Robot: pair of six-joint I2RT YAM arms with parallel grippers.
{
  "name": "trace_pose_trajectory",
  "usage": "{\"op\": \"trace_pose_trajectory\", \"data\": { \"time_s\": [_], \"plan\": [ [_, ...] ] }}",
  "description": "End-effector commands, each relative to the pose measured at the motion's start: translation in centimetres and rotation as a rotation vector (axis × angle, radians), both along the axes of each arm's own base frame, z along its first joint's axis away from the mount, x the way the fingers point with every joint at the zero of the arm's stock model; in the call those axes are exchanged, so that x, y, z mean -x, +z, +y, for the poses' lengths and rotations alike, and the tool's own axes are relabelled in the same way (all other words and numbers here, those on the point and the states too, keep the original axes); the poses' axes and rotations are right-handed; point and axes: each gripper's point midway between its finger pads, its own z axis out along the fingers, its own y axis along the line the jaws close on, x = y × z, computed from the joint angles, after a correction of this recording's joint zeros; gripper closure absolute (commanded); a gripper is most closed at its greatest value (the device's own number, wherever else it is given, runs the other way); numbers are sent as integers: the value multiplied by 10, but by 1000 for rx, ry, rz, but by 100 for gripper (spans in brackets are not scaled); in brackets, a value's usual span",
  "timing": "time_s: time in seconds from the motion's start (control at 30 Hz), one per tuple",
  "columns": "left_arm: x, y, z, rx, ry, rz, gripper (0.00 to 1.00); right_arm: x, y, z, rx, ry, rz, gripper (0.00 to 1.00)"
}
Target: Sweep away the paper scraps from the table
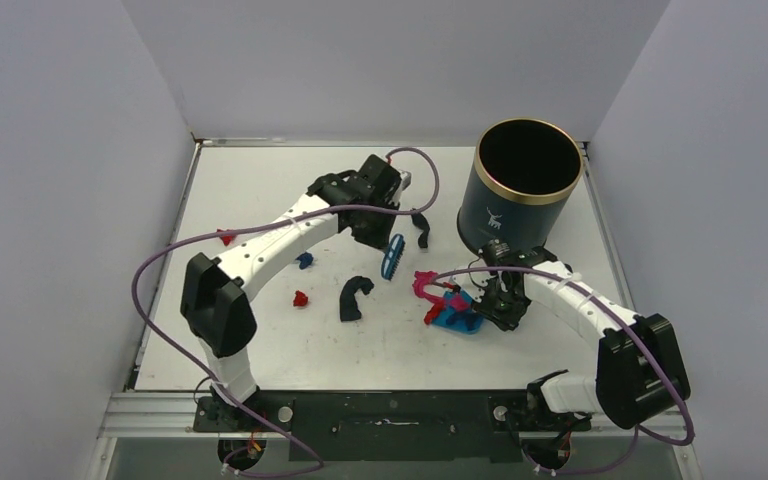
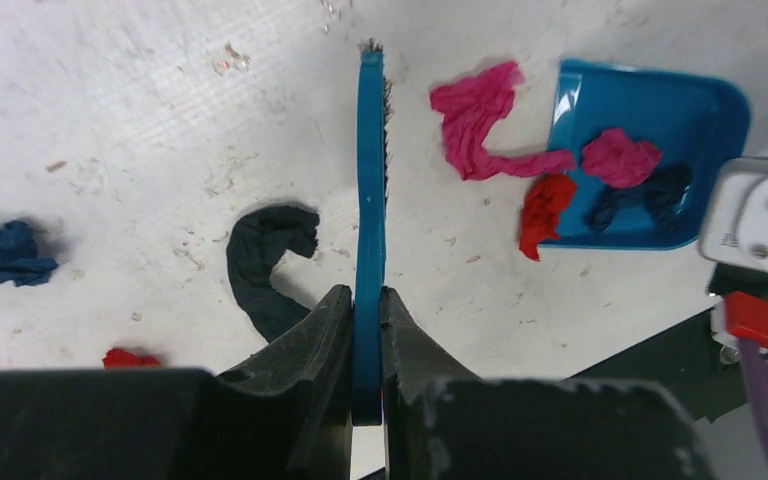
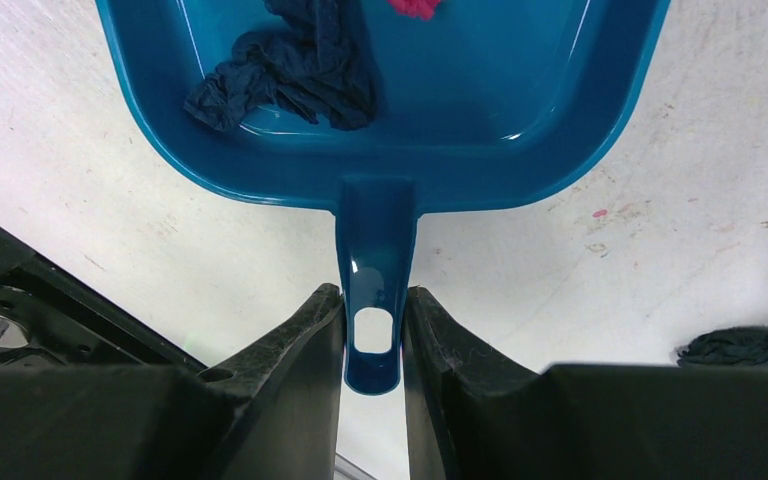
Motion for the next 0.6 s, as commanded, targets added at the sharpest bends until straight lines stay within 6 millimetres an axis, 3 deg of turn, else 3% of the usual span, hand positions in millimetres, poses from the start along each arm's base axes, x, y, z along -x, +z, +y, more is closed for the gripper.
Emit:
{"op": "trace_pose_trajectory", "data": {
  "time_s": [0.0,0.2,0.37,0.47,0.57],
  "plan": [
    [25,-30,-15,17,-99,169,100,-6,3,2,9,-9,-7,95],
    [44,-49,-62,229,-150,319,100,-4,-5,2,16,-15,7,95],
    [56,-37,-97,368,-201,379,100,-7,-4,3,13,-13,-1,95],
    [57,-19,-102,417,-205,360,100,-8,-2,3,11,-14,-6,95],
    [51,-5,-92,405,-175,291,100,-9,3,4,3,-15,-22,95]
  ]
}}
